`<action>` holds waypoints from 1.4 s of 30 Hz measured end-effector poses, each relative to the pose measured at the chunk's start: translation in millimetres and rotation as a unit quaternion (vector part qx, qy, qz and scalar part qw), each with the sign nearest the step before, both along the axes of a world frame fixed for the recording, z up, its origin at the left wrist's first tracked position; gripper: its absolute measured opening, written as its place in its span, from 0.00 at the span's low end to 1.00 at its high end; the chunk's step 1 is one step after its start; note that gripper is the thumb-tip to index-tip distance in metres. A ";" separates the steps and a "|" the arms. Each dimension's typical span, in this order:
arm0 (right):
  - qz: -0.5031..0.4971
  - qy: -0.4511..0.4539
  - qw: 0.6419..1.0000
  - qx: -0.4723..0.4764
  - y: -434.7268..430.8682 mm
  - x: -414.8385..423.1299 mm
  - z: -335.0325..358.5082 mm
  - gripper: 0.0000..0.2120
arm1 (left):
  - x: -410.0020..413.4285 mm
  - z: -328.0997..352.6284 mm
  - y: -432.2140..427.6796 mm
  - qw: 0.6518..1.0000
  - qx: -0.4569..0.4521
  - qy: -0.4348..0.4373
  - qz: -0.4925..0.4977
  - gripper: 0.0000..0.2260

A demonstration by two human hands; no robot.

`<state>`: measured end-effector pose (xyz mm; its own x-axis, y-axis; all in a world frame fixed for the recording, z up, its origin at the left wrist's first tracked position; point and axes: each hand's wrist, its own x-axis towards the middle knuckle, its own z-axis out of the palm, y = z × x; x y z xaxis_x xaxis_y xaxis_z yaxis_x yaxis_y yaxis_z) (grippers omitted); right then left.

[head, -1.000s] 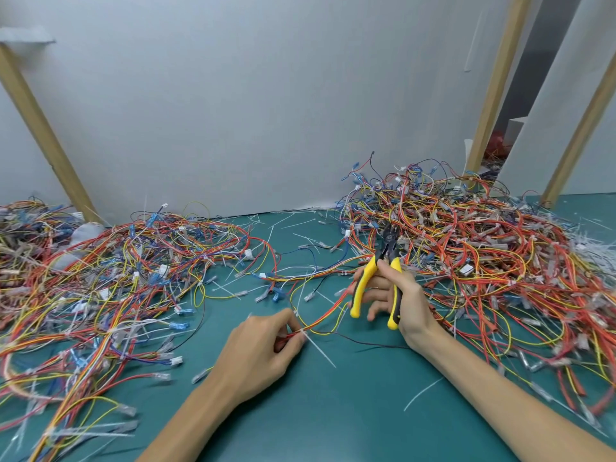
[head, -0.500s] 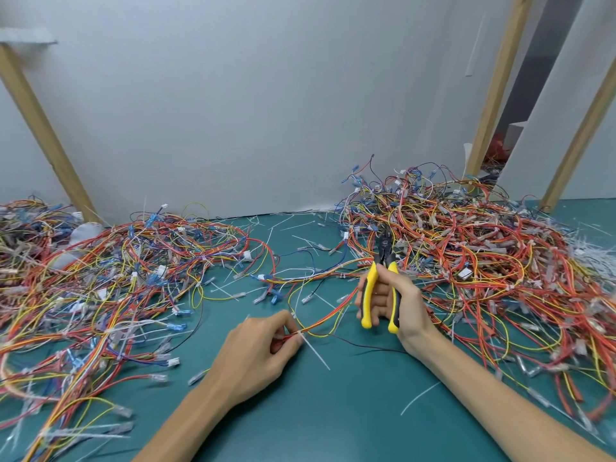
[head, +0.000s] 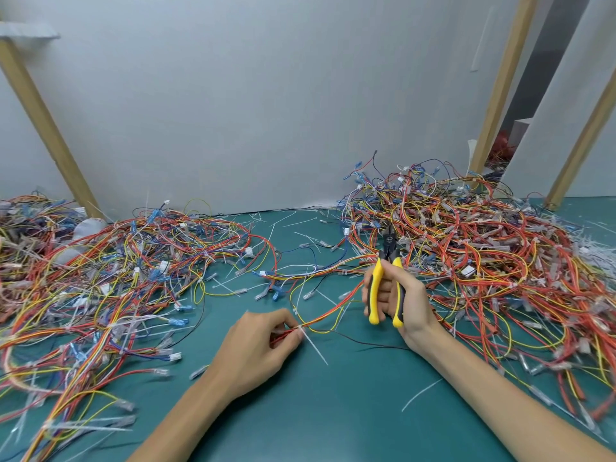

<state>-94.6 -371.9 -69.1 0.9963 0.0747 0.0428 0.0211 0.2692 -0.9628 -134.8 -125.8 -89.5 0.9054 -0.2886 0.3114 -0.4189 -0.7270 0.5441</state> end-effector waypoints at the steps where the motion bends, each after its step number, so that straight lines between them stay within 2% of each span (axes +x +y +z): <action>1: 0.001 -0.002 1.000 0.002 -0.3 0.3 -0.6 0.21 | 0.0 0.4 -0.3 1.000 -0.001 -0.002 0.000 0.08; 6: 0.012 -0.028 0.999 -0.031 3.2 -0.6 -1.3 0.22 | -4.2 5.7 -3.3 1.000 -0.018 -0.001 0.000 0.10; 10: 0.001 -0.045 0.997 -0.068 5.2 -3.8 -0.7 0.22 | -9.5 17.9 -10.5 0.984 -0.163 0.069 -0.024 0.14; 14: 0.031 -0.068 0.990 -0.124 8.9 -8.2 1.0 0.18 | -17.3 33.4 -21.5 0.938 -0.328 0.101 -0.035 0.15; 17: 0.069 -0.059 0.983 -0.160 13.4 -11.2 1.5 0.18 | -21.6 39.7 -20.3 0.909 -0.393 0.107 -0.085 0.14; 19: 0.094 -0.048 0.980 -0.169 15.0 -12.2 2.5 0.18 | -22.2 40.6 -16.7 0.915 -0.374 0.100 -0.116 0.17; 21: 0.138 -0.030 0.978 -0.154 15.4 -14.0 4.5 0.17 | -20.8 41.7 -16.1 0.927 -0.356 0.075 -0.095 0.12; 23: 0.181 -0.019 0.971 -0.155 16.5 -15.5 5.4 0.18 | -17.2 42.1 -15.5 0.928 -0.369 0.040 -0.012 0.05; 25: 0.194 -0.017 0.964 -0.182 18.7 -16.2 4.4 0.21 | -10.4 38.3 -8.3 0.938 -0.335 -0.010 0.091 0.05; 28: 0.162 -0.007 0.969 -0.187 23.5 -16.3 3.3 0.22 | -0.4 32.7 13.8 0.958 -0.103 -0.118 0.241 0.13; 30: 0.110 0.008 0.981 -0.158 25.4 -15.5 2.7 0.20 | 2.5 29.4 23.7 0.946 0.062 -0.153 0.279 0.23; 31: 0.080 0.019 0.988 -0.134 25.8 -15.0 2.6 0.18 | 2.0 29.1 26.3 0.939 0.117 -0.150 0.285 0.27; 34: 0.014 0.055 0.998 -0.036 23.5 -14.3 5.1 0.15 | -3.5 31.2 24.7 0.921 0.197 -0.149 0.302 0.34; 36: -0.009 0.073 0.997 0.027 20.8 -14.8 8.3 0.16 | -8.8 37.3 18.2 0.915 0.238 -0.146 0.293 0.29; 38: -0.016 0.081 0.994 0.072 18.9 -15.1 10.6 0.16 | -13.1 38.9 12.3 0.943 0.198 -0.116 0.239 0.18; 40: -0.014 0.083 0.992 0.095 18.6 -14.9 11.8 0.16 | -16.7 38.7 3.3 0.988 0.061 0.011 0.142 0.19; 42: -0.001 0.086 0.992 0.090 20.6 -15.8 11.6 0.17 | -20.1 36.5 -11.5 0.989 -0.070 0.118 0.051 0.20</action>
